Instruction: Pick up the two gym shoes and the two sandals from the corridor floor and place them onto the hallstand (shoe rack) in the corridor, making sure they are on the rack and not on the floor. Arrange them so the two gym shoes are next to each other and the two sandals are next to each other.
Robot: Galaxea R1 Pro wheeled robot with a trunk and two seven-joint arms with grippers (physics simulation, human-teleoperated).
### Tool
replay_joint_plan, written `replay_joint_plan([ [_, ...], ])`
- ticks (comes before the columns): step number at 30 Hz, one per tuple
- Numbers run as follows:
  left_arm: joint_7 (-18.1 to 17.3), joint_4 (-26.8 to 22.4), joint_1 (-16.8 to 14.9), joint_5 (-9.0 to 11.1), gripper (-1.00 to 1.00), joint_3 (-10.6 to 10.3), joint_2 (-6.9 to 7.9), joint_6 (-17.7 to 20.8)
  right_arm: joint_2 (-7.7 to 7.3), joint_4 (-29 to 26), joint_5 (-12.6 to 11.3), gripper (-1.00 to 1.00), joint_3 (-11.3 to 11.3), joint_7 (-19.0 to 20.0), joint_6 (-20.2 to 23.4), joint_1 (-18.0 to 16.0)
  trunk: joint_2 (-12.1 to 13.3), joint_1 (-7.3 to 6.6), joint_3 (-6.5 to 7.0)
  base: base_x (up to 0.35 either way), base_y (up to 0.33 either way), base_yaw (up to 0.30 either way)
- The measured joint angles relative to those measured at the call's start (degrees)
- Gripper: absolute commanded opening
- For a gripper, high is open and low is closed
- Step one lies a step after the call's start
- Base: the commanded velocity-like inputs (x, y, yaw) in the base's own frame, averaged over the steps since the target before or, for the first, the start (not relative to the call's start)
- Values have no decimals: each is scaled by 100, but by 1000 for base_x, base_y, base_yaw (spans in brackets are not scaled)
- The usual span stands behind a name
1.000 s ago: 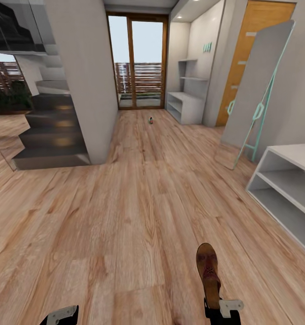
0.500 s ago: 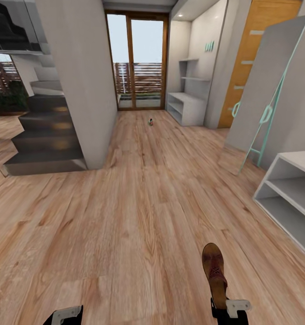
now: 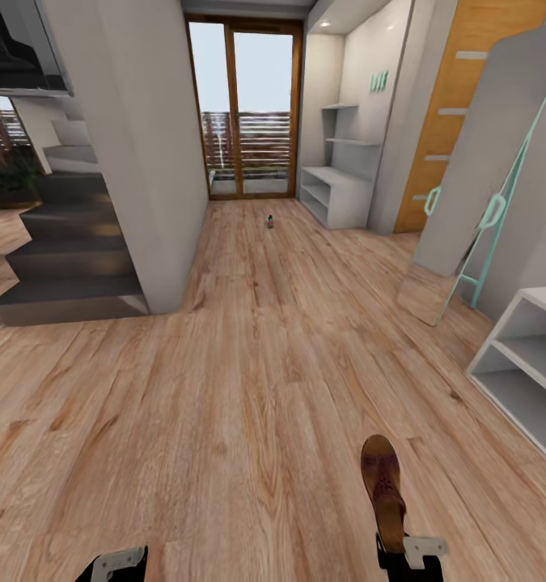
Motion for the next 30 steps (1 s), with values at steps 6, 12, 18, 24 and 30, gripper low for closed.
replay_joint_plan([
  [6,-1,0,1,7,100,10,5,0,-3,-7,8,-100,4,-1,0,0,0,0,0,339,0,0],
  [12,-1,0,1,-2,100,9,3,0,-5,-19,8,-100,1,-1,0,0,0,0,0,339,0,0],
  [18,-1,0,1,-8,100,11,3,0,0,-7,8,-100,7,4,0,0,0,0,0,339,0,0],
  [24,-1,0,-1,-1,100,11,5,0,-1,-1,8,-100,6,7,0,0,0,0,0,339,0,0],
  [30,-1,0,0,8,100,15,5,0,-1,6,8,-100,15,7,0,0,0,0,0,339,0,0],
])
